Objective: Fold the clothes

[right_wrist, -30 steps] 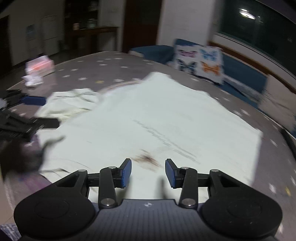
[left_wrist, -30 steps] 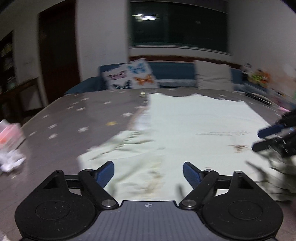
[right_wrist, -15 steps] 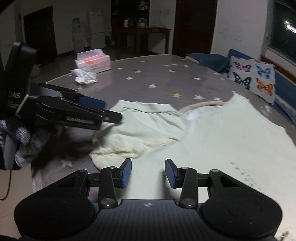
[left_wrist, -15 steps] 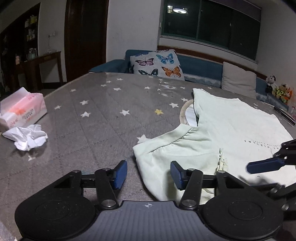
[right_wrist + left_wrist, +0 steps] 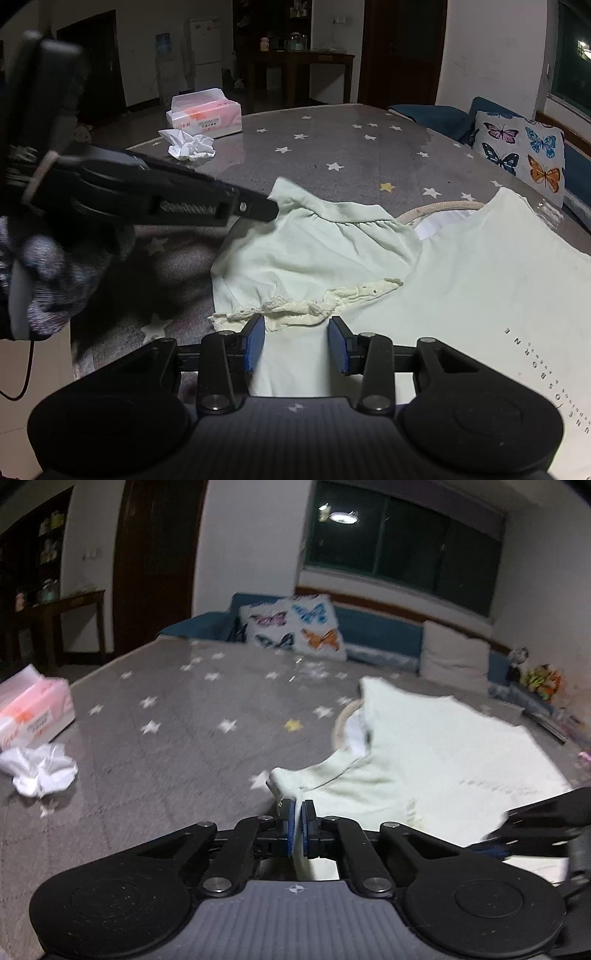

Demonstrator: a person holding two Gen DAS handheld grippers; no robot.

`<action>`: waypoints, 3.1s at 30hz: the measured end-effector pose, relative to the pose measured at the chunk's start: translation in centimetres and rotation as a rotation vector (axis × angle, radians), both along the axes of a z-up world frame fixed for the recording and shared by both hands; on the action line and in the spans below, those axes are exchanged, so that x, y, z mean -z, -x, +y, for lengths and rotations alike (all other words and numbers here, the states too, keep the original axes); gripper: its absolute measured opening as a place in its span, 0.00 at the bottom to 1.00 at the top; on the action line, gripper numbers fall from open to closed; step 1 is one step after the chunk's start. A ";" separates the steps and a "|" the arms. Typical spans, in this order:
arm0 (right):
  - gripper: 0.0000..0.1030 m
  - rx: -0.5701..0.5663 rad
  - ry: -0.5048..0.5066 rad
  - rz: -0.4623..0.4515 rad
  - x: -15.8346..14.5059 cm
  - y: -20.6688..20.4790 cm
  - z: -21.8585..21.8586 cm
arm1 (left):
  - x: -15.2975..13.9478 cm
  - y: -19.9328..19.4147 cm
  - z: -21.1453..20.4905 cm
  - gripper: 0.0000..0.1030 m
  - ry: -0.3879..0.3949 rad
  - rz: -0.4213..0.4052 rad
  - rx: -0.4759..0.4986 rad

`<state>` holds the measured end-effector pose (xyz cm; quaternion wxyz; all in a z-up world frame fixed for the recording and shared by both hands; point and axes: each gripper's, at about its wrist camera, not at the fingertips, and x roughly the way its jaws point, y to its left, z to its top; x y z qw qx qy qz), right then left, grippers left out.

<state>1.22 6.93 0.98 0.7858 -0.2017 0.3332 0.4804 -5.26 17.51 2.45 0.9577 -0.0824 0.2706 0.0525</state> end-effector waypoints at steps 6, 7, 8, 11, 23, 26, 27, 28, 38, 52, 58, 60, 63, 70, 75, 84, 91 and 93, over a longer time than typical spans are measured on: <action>0.37 0.034 -0.025 0.015 -0.5 -0.5 -1.1 | -2.0 1.4 -3.3 0.04 -0.041 -0.085 0.142; 0.37 0.043 -0.030 0.016 -0.7 -0.6 -1.5 | -2.1 1.5 -3.8 0.04 -0.047 -0.094 0.164; 0.37 0.052 -0.034 0.015 -0.9 -0.7 -1.9 | -2.0 1.6 -4.3 0.04 -0.056 -0.096 0.176; 0.37 0.096 -0.022 0.004 -1.3 -1.2 -3.5 | -1.5 1.6 -4.3 0.05 -0.081 -0.076 0.126; 0.37 0.049 -0.031 0.015 -0.8 -0.4 -2.4 | 2.3 -1.1 0.5 0.39 -0.109 0.089 -0.118; 0.37 0.037 -0.031 0.014 -0.6 -0.4 -1.2 | 2.8 -1.7 1.1 0.35 -0.074 0.107 -0.101; 0.37 0.035 -0.032 0.015 -0.5 -0.4 -0.9 | 3.0 -1.9 1.3 0.28 -0.068 0.107 -0.097; 0.37 0.033 -0.032 0.017 -0.4 -0.4 -0.7 | 3.0 -2.0 1.4 0.13 -0.062 0.105 -0.091; 0.38 0.027 -0.041 0.035 0.3 -0.5 0.0 | -1.2 0.6 -0.4 0.04 0.005 -0.065 0.028; 0.38 0.124 -0.046 0.058 -0.3 -2.2 -4.6 | -0.6 1.8 -6.1 0.12 -0.005 -0.048 0.385; 0.38 0.217 -0.041 0.046 -1.0 -4.3 -7.5 | -0.7 2.7 -5.0 0.25 -0.031 -0.052 0.352; 0.38 0.240 -0.064 0.046 -1.6 -5.1 -7.8 | -0.5 2.6 -4.2 0.27 -0.045 -0.033 0.299; 0.37 0.263 -0.110 0.054 -2.4 -6.5 -7.7 | 0.6 2.0 -3.4 0.30 -0.036 0.023 0.246; 0.33 0.238 -0.142 0.081 -1.9 -9.7 -3.6 | 2.2 2.2 -3.0 0.31 0.001 0.084 0.238; 0.29 0.249 -0.115 0.108 -0.3 -11.7 -1.6 | 2.4 2.8 -2.6 0.16 0.027 0.090 0.227; 0.06 0.255 -0.122 0.151 0.9 -12.9 -0.4 | 1.8 3.6 -2.7 0.06 0.047 0.082 0.215; 0.06 0.251 -0.128 0.151 0.9 -13.4 0.2 | 1.2 4.1 -2.6 0.12 0.029 0.089 0.204; 0.08 0.252 -0.154 0.151 -0.2 -13.3 -0.7 | 0.4 4.3 -2.8 0.19 0.008 0.064 0.205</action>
